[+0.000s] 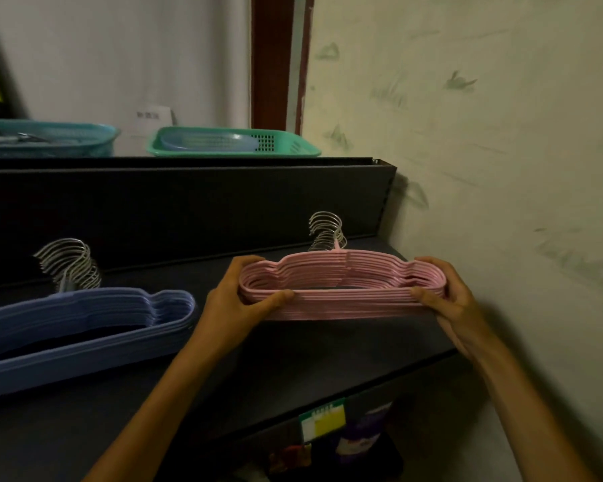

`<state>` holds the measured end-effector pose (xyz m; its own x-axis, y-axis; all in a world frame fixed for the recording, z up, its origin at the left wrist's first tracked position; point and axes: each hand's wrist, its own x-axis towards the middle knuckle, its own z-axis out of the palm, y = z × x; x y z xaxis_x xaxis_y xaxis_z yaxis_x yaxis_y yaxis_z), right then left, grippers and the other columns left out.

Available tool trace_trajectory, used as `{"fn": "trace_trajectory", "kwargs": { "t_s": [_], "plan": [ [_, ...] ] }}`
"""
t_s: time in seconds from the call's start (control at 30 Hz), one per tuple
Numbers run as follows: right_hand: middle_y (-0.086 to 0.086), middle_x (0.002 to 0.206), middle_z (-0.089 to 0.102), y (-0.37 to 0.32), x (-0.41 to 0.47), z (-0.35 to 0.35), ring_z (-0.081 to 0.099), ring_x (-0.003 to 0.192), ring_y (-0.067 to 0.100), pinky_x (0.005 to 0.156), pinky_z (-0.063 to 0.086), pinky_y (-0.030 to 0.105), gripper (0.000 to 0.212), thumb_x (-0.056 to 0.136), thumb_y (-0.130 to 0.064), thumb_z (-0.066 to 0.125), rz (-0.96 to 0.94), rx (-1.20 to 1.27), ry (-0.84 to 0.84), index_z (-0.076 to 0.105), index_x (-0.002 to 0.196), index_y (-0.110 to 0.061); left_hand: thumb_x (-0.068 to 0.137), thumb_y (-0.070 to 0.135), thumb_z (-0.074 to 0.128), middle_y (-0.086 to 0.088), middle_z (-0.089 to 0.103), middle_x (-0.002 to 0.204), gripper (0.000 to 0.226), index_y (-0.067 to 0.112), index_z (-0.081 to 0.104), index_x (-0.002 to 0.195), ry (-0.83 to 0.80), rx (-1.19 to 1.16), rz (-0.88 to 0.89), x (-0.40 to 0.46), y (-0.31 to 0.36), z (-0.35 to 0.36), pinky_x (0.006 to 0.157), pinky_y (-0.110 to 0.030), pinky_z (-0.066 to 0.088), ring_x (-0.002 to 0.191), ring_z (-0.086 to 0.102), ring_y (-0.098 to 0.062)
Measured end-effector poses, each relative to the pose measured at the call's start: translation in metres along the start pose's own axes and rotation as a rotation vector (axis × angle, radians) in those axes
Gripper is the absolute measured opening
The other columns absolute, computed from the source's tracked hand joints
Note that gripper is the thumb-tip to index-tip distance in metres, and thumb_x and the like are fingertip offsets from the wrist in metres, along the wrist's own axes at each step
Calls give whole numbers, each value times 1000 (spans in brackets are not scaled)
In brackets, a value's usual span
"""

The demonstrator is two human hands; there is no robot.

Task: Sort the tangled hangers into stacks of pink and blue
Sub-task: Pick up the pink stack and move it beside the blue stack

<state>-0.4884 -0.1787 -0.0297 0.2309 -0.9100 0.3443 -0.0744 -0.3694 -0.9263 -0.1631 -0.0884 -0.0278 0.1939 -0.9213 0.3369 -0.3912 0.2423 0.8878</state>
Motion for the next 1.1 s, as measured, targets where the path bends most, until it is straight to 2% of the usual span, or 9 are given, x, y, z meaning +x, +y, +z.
{"fn": "trace_trajectory", "kwargs": {
  "t_s": [0.13,0.33,0.43,0.57,0.67,0.77,0.9,1.0,1.1],
  "plan": [
    [-5,111,64,24,39,-3,60,104,15,86,48,20,65,59,-55,80,-30,-8,-103,58,113,-29,59,53,75,19,61,105,62,35,51,114,66,66,-85,6,-7,12,73,-8,46,93,58,10],
    [0,114,63,52,65,-1,58,109,18,96,45,27,70,61,-55,79,-37,8,-224,56,117,-20,66,50,72,24,53,108,63,39,43,120,81,141,-180,9,-11,19,70,-9,43,95,54,9],
    [0,114,63,55,68,-4,59,108,16,94,45,24,69,64,-53,78,-34,3,-238,55,118,-18,68,48,72,25,52,107,61,40,41,120,77,169,-194,10,-13,22,71,-9,43,95,53,9],
    [-6,110,63,55,66,-5,60,104,11,88,46,18,48,73,-27,73,-35,-31,-250,54,117,-19,66,50,71,25,53,105,61,41,41,118,63,194,-215,9,-13,24,72,-9,43,93,54,9],
    [-8,109,64,54,63,-7,60,103,9,87,47,16,48,72,-19,72,-39,-61,-261,54,116,-18,64,52,72,24,54,106,63,41,42,118,41,217,-223,10,-15,22,77,-13,45,95,55,6],
    [-5,112,62,49,62,-10,60,102,6,84,46,13,52,70,-22,75,-52,-127,-272,54,118,-18,63,53,75,21,56,107,63,44,45,118,16,268,-216,11,-17,18,78,-16,46,96,56,4],
    [-14,121,58,42,67,-10,57,105,-1,84,45,9,67,65,-35,78,-60,-235,-281,51,125,-26,60,58,74,16,57,113,69,42,48,122,-8,366,-161,14,-17,15,80,-16,44,100,57,-2],
    [-15,118,59,40,69,-11,58,103,-2,85,47,11,67,63,-49,80,-63,-278,-281,55,121,-28,59,59,72,16,59,111,69,41,48,121,-32,370,-159,15,-14,15,79,-12,43,98,58,1],
    [-14,118,59,39,67,-11,57,102,-5,83,45,8,62,64,-44,78,-82,-308,-266,56,120,-26,59,57,72,17,60,109,66,41,48,118,-50,366,-156,16,-12,14,79,-12,44,97,58,3]
  ]
}}
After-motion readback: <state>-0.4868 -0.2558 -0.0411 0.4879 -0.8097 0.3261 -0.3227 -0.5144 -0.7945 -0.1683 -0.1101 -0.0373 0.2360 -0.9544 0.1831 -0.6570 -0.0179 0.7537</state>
